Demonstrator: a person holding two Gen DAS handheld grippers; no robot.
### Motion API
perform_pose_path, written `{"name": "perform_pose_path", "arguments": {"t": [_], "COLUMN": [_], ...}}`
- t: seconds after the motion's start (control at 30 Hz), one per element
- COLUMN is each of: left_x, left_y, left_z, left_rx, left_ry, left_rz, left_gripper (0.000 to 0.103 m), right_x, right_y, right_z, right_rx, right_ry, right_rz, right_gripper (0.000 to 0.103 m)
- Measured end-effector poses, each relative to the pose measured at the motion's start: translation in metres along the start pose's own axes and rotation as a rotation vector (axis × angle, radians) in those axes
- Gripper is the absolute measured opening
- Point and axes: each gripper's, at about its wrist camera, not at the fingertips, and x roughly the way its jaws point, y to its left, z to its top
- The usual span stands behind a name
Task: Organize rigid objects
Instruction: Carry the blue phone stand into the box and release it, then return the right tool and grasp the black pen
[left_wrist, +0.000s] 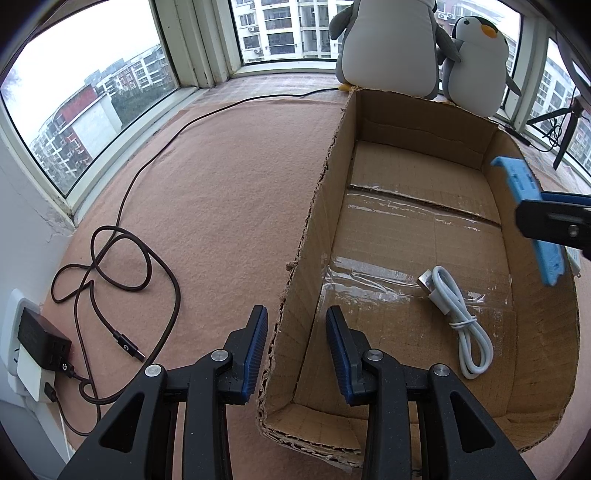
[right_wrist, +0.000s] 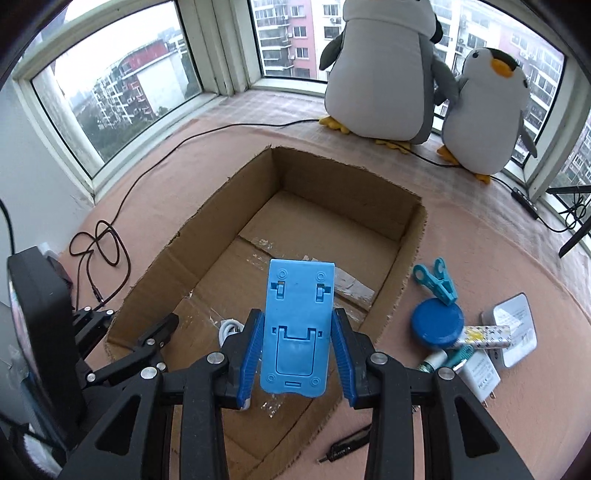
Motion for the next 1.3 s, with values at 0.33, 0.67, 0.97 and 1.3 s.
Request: {"name": "perform_pose_path", "arguments": {"t": [0.33, 0.67, 0.97, 1.3], "left_x": [-0.001, 0.000, -0.001, -0.001], "left_y": [-0.001, -0.001, 0.000, -0.001], "left_z": [0.000, -0.001, 0.000, 0.000], "left_rx": [0.001, 0.001, 0.001, 0.002], "left_ry": [-0.001, -0.001, 0.001, -0.001], "left_rz": [0.003, 0.003, 0.001, 0.004], "left_gripper": [0.036, 0.036, 0.036, 0.036], "right_x": [0.013, 0.004, -0.038, -0.062], "right_y": [0.004, 0.006, -0.029, -0.101], "right_z": [-0.001, -0.002, -0.022, -0.066], "right_rx": [-0.011, -0.003, 0.101, 0.283], "right_ry": [0.019, -0.008, -0.062, -0.045], "right_rz": [-0.001, 0.034, 0.090, 0.061], "right_gripper": [0.034, 0.048, 0.048, 0.050]}}
